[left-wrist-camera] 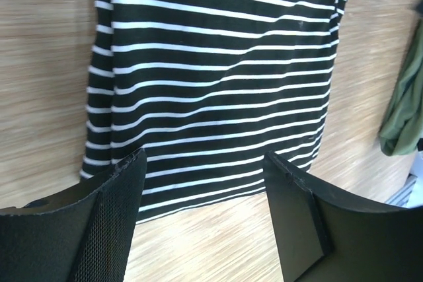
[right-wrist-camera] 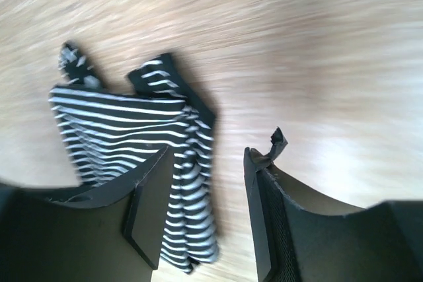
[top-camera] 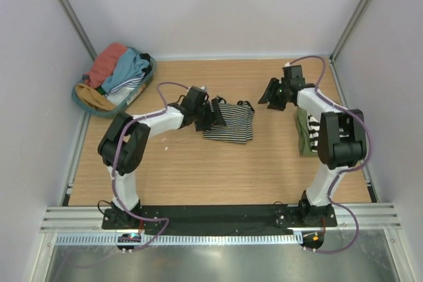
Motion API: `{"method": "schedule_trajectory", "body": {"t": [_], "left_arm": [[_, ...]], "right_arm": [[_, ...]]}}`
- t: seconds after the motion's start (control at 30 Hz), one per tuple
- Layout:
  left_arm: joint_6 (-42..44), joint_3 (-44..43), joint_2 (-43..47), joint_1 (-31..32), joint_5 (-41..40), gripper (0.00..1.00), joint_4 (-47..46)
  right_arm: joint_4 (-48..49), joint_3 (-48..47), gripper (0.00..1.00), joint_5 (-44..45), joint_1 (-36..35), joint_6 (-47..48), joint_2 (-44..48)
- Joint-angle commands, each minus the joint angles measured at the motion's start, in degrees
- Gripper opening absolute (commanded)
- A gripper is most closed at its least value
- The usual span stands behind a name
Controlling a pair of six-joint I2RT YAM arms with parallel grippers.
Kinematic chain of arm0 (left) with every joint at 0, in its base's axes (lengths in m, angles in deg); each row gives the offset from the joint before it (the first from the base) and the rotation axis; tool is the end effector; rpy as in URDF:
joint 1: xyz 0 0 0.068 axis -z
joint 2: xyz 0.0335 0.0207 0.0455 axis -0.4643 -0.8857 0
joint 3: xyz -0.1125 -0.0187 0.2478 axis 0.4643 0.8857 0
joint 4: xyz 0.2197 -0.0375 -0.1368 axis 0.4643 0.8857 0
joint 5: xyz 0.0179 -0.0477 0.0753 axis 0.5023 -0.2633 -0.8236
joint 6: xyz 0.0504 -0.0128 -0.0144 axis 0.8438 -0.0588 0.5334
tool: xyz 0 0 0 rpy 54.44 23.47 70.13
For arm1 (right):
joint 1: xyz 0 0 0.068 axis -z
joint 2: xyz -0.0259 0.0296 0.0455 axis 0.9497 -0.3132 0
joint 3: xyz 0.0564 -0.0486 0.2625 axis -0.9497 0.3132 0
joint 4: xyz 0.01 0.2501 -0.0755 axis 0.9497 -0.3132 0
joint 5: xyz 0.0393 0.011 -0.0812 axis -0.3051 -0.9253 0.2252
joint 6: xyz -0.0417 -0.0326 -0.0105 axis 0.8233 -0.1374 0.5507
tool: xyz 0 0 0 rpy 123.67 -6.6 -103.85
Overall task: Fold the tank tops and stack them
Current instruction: Fold the tank top, then neatly place the folded tank top to the corner
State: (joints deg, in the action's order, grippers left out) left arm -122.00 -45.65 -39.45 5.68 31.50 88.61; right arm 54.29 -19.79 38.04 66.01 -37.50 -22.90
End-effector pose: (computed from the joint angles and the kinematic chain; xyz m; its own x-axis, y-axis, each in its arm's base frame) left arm 0.3350 -0.2291 0.1688 -0.8990 -0.2648 -0.3489 -0.0075 0.8058 -0.5922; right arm 0.3957 0.0506 0.1930 -0.8185 0.3934 -0.4188 0.1447 0.8465 0.5124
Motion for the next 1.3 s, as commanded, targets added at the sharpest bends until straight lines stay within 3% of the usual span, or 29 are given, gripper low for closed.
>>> {"method": "schedule_trajectory", "body": {"t": [0.0, 0.07, 0.17, 0.57, 0.8, 0.97, 1.03, 1.27], "left_arm": [[2.3, -0.6, 3.8, -0.3, -3.5, 0.72, 3.1], [2.5, -1.2, 5.1, -0.3, -4.3, 0.73, 4.0], [2.5, -1.5, 7.8, -0.4, -4.9, 0.73, 5.4], [6.0, -0.2, 18.1, -0.6, -6.3, 0.78, 13.8], [6.5, 0.6, 17.8, -1.4, -4.3, 0.78, 12.9], [6.7, 1.0, 17.4, -2.0, -3.2, 0.78, 12.4], [6.8, 1.1, 16.9, -2.2, -2.6, 0.77, 12.2], [7.0, 1.5, 16.8, -3.0, -2.1, 0.77, 12.2]], "right_arm": [[-8.1, -1.0, 0.54, 19.5, -1.4, 6.6, 8.3], [-13.1, -1.8, 0.54, 25.2, -2.1, 8.8, 9.5], [-20.3, -4.3, 0.63, 39.1, -4.5, 11.4, 9.9], [-33.1, -6.0, 0.77, 71.1, -9.3, 9.3, 3.5], [-35.9, -8.9, 0.86, 75.5, -9.3, 9.3, -3.2], [-35.5, -9.5, 0.87, 76.1, -9.2, 9.6, -6.7], [-35.5, -9.9, 0.86, 77.1, -9.0, 9.6, -8.7], [-36.0, -11.2, 0.49, 79.5, -7.6, 8.1, -12.4]]}}
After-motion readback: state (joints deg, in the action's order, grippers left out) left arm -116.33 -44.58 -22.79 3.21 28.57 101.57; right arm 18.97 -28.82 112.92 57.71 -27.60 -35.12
